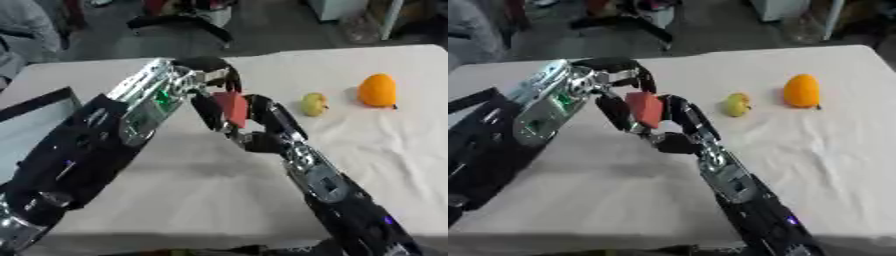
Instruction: Pick up the objects with one hand, pass them to the other hand, and then place them into the box on the other side of the table.
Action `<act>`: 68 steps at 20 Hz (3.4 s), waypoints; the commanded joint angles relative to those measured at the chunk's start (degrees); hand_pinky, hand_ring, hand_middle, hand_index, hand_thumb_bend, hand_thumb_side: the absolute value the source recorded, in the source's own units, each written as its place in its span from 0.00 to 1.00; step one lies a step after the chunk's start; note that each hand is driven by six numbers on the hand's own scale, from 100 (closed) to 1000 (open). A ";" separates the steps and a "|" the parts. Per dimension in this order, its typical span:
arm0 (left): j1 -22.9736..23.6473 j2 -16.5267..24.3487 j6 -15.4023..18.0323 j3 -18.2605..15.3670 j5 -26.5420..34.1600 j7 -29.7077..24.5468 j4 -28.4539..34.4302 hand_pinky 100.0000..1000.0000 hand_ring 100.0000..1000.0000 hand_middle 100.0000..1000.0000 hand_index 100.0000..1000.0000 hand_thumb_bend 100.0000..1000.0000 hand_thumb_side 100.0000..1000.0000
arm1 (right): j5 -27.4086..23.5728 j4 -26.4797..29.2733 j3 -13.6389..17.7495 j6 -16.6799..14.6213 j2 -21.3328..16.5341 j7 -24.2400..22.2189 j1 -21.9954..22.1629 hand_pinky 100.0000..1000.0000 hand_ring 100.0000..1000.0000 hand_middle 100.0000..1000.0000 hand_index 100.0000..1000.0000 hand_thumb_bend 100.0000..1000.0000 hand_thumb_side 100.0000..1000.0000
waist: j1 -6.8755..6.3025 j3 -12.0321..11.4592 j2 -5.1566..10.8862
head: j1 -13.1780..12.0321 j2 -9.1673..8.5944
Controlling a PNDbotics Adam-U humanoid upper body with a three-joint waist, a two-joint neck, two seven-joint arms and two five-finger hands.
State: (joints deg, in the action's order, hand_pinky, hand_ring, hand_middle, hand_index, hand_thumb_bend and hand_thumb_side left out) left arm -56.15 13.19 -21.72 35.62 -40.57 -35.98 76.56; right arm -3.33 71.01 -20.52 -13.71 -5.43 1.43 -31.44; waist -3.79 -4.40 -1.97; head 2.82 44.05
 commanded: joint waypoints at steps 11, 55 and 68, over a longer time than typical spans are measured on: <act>-0.80 0.64 1.44 -0.66 -1.28 0.58 -0.76 0.78 0.63 0.44 0.50 0.18 0.00 | -0.06 0.97 0.25 -1.03 -0.10 -0.44 -1.05 0.69 0.59 0.48 0.52 0.00 0.00 | -0.19 0.16 -0.37 | -0.36 0.07; 3.70 10.84 -3.69 -12.18 3.15 1.55 16.46 0.74 0.53 0.28 0.39 0.03 0.00 | 10.10 0.30 0.85 6.64 -0.69 -10.63 -1.61 0.80 0.82 0.80 0.86 0.34 0.00 | -0.03 -0.61 -1.01 | -0.38 0.07; 8.23 20.77 -9.89 -21.15 11.04 9.08 18.20 0.73 0.52 0.27 0.39 0.00 0.00 | 7.35 6.20 1.51 7.68 -2.63 -11.36 -3.10 0.79 0.80 0.79 0.83 0.31 0.00 | 1.36 0.25 -3.34 | -4.12 0.07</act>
State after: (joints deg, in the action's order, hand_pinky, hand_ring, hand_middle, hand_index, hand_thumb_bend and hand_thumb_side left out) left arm -47.15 31.37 -31.15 16.12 -30.22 -27.97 93.89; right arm 4.69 75.06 -19.50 -6.15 -7.19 -10.20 -33.25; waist -3.01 -4.14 -5.22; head -0.66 44.18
